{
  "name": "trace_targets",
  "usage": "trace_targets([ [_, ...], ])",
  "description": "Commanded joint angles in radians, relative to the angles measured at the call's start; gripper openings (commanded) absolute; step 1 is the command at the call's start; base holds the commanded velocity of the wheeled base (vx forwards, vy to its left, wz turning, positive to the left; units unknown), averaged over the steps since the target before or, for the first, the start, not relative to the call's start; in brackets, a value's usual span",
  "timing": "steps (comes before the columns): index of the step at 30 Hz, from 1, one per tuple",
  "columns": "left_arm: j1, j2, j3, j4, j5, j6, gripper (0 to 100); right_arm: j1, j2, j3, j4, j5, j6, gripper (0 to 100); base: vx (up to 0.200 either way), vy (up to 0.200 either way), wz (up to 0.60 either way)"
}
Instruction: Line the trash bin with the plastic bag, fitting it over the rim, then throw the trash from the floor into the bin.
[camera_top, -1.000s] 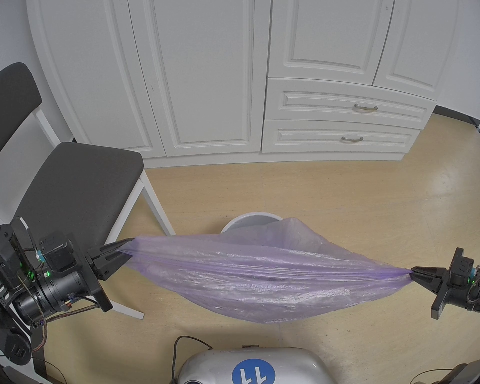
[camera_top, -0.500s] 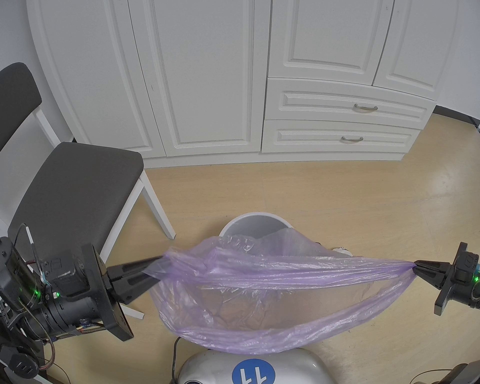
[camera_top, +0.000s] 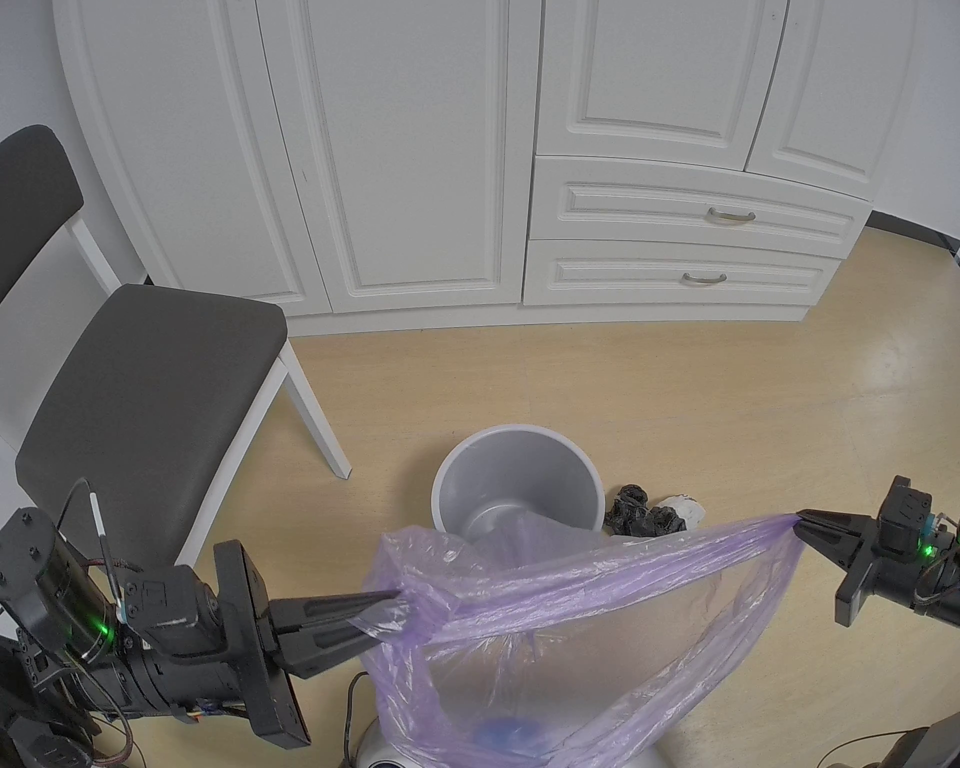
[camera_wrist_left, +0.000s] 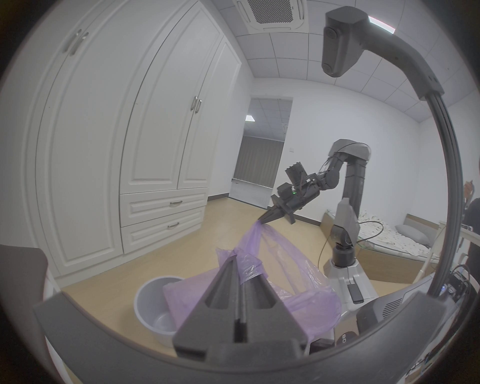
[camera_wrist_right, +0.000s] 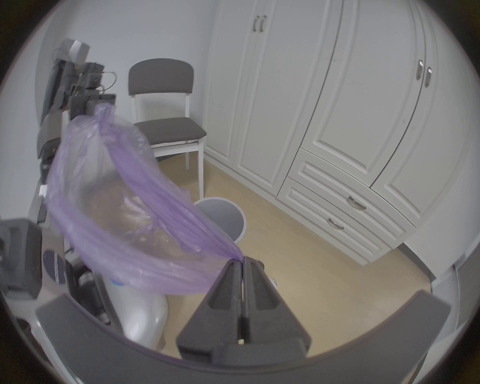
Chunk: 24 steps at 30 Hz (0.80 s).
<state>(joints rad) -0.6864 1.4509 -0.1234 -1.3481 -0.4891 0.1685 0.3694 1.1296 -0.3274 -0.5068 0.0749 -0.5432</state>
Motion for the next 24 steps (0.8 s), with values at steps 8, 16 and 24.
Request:
trace_targets([
  [8,-0.104,0.137,0.005,-0.077,0.027,-0.006,0,0.457,0.249,0.016,-0.282,-0.282,0.272,0,0.0,0.0,0.0],
  [16,-0.16,0.253,-0.027,-0.184,0.144,-0.038,0,0.577,0.272,0.019,-0.325,-0.279,0.341,0,0.0,0.0,0.0],
  [24,-0.162,0.214,-0.104,-0.186,0.213,-0.133,0,0.588,0.354,0.027,-0.547,-0.29,0.376,0,0.0,0.0,0.0],
])
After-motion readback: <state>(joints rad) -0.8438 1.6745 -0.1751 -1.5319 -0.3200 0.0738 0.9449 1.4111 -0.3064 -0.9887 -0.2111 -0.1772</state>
